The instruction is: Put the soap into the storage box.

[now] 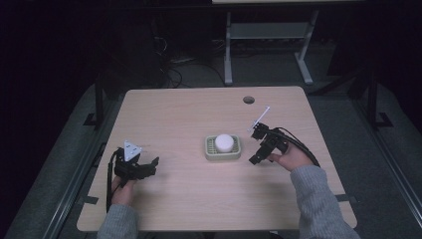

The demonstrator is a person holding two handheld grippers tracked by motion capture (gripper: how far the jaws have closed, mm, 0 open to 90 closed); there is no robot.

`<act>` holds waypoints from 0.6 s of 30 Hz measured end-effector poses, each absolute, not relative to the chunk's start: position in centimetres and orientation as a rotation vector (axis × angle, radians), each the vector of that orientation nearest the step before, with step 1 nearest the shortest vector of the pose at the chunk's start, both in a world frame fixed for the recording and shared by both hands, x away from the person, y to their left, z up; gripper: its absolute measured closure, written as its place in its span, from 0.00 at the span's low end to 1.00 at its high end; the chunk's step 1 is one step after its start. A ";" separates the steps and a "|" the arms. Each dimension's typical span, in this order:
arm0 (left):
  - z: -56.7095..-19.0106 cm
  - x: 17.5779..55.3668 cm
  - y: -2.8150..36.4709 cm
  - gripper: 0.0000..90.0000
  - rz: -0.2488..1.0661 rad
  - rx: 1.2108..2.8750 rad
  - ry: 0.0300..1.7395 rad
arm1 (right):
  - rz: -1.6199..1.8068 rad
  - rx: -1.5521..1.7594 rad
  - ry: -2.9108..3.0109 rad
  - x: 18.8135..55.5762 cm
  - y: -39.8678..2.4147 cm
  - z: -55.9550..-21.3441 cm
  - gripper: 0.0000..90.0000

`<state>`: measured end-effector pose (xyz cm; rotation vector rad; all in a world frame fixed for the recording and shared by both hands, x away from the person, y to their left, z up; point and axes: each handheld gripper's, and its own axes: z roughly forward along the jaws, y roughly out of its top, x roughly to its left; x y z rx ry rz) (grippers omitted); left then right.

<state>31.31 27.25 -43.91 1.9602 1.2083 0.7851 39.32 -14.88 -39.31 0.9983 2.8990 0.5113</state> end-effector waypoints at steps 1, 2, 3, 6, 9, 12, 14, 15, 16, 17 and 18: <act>-43.9 31.3 27.2 0.17 0.783 1.959 1.209 | 0.518 1.003 2.896 39.1 -15.1 -39.3 0.22; -43.9 31.3 27.2 0.16 0.783 1.961 1.209 | 0.524 1.010 2.893 39.0 -15.3 -39.4 0.22; -43.9 31.3 27.2 0.16 0.782 1.960 1.209 | 0.527 1.012 2.893 38.8 -15.5 -39.4 0.22; -43.9 31.3 27.2 0.17 0.783 1.962 1.207 | 0.524 1.027 2.884 38.3 -16.1 -39.6 0.22; -44.0 31.3 27.2 0.17 0.783 1.969 1.202 | 0.541 1.044 2.881 37.9 -16.7 -39.8 0.22; -44.0 31.4 27.2 0.16 0.786 1.974 1.201 | 0.555 1.064 2.875 37.5 -17.1 -40.0 0.22; -44.0 31.4 27.1 0.16 0.784 1.971 1.204 | 0.551 1.073 2.872 37.2 -17.4 -40.0 0.21; -44.0 31.3 27.1 0.17 0.783 1.972 1.204 | 0.558 1.067 2.873 37.1 -17.5 -40.0 0.22; -44.0 31.3 27.1 0.16 0.783 1.970 1.204 | 0.556 1.080 2.872 37.0 -17.7 -40.1 0.22; -44.0 31.3 27.1 0.16 0.783 1.971 1.203 | 0.554 1.074 2.868 36.9 -17.8 -40.1 0.22; -44.0 31.3 27.1 0.16 0.783 1.970 1.204 | 0.554 1.083 2.866 36.7 -17.9 -40.1 0.22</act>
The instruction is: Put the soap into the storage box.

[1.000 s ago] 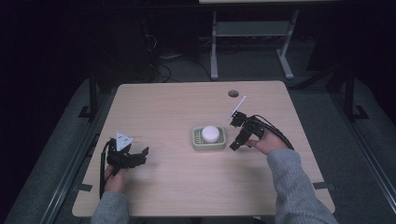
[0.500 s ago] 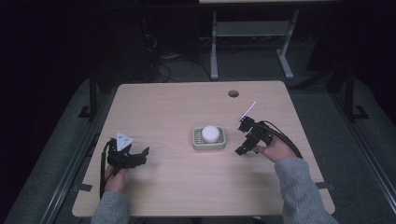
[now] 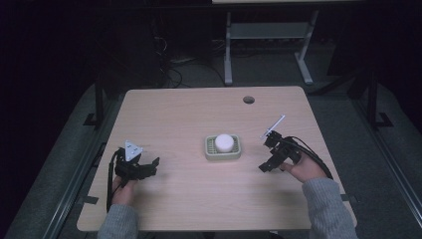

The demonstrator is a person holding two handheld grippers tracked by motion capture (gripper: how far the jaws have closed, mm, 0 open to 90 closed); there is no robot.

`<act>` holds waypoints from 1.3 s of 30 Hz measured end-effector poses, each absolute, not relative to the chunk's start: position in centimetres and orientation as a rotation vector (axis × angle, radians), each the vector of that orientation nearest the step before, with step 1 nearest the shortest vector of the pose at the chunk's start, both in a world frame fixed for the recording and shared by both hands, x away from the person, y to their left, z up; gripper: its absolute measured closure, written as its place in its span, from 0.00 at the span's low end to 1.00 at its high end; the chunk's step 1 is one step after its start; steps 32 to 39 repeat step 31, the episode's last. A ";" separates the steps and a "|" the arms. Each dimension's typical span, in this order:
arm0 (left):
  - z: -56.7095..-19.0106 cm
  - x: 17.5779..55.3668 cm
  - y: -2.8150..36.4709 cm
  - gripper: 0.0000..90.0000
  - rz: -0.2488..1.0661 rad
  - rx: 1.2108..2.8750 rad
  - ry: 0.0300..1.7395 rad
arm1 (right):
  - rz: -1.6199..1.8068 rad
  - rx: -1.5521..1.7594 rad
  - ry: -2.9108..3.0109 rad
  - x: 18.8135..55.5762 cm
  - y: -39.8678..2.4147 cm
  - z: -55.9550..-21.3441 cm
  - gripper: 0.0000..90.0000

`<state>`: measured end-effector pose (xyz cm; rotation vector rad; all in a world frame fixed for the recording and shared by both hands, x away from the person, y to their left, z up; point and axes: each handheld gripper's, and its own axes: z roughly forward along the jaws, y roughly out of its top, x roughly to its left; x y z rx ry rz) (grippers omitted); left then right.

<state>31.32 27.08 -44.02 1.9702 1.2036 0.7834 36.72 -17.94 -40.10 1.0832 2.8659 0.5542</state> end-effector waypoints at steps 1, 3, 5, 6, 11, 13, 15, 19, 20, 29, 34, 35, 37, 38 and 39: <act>-44.0 31.3 27.1 0.16 0.784 1.971 1.204 | 0.561 1.084 2.861 36.6 -18.1 -40.1 0.22; -44.0 31.3 27.0 0.16 0.783 1.970 1.202 | 0.566 1.085 2.857 36.3 -18.3 -40.1 0.22; -44.0 31.3 27.1 0.16 0.787 1.984 1.196 | 0.564 1.084 2.856 36.0 -18.5 -40.2 0.22; -44.0 31.3 27.0 0.17 0.786 1.977 1.196 | 0.565 1.082 2.856 35.9 -18.6 -40.2 0.22; -44.0 31.3 27.0 0.17 0.789 1.976 1.194 | 0.582 1.088 2.841 35.0 -19.3 -40.4 0.22; -44.0 31.3 27.0 0.17 0.790 1.979 1.194 | 0.579 1.086 2.840 34.6 -19.5 -40.6 0.22; -44.0 31.3 27.0 0.17 0.790 1.988 1.191 | 0.588 1.089 2.839 34.2 -19.8 -40.9 0.22; -44.0 31.3 26.9 0.16 0.793 1.980 1.188 | 0.592 1.095 2.838 33.6 -20.2 -41.3 0.22; -44.0 31.3 26.9 0.16 0.792 1.979 1.186 | 0.592 1.096 2.838 33.5 -20.3 -41.4 0.22; -44.0 31.2 26.8 0.16 0.797 1.976 1.184 | 0.632 1.099 2.816 31.6 -20.9 -42.2 0.22; -44.0 31.2 26.9 0.16 0.792 1.983 1.186 | 0.639 1.101 2.811 31.2 -21.0 -42.4 0.21; -44.0 31.2 26.9 0.16 0.792 1.983 1.186 | 0.639 1.101 2.811 31.2 -21.0 -42.4 0.21; -44.0 31.2 26.9 0.16 0.792 1.983 1.186 | 0.639 1.101 2.811 31.2 -21.0 -42.4 0.21; -44.0 31.2 26.9 0.16 0.792 1.983 1.186 | 0.639 1.101 2.811 31.2 -21.0 -42.4 0.21; -44.0 31.2 26.9 0.16 0.792 1.983 1.186 | 0.639 1.101 2.811 31.2 -21.0 -42.4 0.21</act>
